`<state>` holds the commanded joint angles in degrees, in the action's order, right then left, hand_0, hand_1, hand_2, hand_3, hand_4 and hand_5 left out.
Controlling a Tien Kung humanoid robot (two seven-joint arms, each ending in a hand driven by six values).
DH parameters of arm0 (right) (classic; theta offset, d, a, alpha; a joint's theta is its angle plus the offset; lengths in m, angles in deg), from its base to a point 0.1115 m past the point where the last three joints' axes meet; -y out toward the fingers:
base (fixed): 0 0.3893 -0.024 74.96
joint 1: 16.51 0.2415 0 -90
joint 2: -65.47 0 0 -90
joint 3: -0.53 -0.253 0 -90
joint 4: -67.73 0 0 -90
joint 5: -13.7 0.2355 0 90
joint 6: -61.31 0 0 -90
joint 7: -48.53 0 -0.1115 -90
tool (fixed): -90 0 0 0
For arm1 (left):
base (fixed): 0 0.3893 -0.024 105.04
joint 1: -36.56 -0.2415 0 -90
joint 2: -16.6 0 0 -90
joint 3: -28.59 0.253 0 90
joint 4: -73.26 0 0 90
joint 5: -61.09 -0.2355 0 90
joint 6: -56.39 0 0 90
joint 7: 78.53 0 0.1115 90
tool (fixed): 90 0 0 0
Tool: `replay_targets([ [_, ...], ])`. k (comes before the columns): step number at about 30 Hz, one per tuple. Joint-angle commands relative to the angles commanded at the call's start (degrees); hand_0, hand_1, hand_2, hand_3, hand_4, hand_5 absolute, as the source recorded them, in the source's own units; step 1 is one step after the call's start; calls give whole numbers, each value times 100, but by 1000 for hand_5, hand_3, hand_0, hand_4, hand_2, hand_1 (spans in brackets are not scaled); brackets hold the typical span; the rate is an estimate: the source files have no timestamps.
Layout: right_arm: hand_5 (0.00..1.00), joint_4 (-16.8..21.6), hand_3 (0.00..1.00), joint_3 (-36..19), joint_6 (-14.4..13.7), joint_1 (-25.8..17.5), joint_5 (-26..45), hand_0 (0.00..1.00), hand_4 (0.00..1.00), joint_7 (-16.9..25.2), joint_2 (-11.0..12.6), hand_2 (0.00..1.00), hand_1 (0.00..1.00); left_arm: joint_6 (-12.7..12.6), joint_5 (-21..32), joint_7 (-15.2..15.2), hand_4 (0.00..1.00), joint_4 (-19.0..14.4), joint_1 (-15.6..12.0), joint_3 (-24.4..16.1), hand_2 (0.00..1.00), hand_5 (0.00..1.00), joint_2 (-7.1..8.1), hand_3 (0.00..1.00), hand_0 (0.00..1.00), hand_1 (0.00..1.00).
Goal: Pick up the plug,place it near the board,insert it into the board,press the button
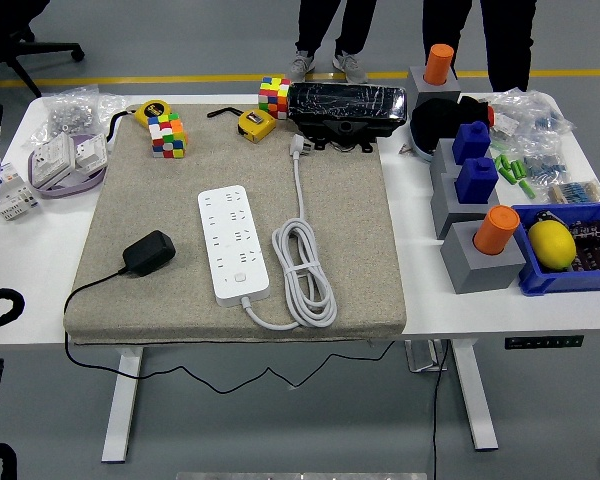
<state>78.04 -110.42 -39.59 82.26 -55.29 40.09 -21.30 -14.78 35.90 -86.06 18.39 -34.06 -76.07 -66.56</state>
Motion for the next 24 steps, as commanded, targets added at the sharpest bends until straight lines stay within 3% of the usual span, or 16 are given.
replay_targets([
  [3,998,0,777,9,-7,-2,11,801,998,7,1,734,744,124,-618,52,702,-26,-28,16,572,2,23,535,702,632],
  [4,998,0,777,3,-9,0,5,801,998,7,2,734,744,214,-723,47,921,-25,-38,41,765,2,31,568,998,886],
  [9,998,0,777,22,-3,-4,23,801,998,6,0,734,744,178,-891,-20,921,-45,-38,26,765,2,16,568,998,886],
  [10,998,0,777,17,-2,-5,21,801,998,4,0,734,744,174,-906,-18,898,-40,-39,30,688,2,20,563,998,883],
  [15,998,0,777,16,-1,-11,27,801,998,-4,4,734,744,104,-972,-28,898,-44,-26,20,688,2,23,563,998,883],
  [16,998,0,777,15,-1,-10,27,801,998,-4,5,734,744,87,-981,-30,901,-44,-22,23,610,2,27,550,998,875],
  [24,998,0,777,24,-1,19,36,802,998,4,14,734,744,-67,-927,-84,870,-31,8,25,569,2,40,524,998,828],
])
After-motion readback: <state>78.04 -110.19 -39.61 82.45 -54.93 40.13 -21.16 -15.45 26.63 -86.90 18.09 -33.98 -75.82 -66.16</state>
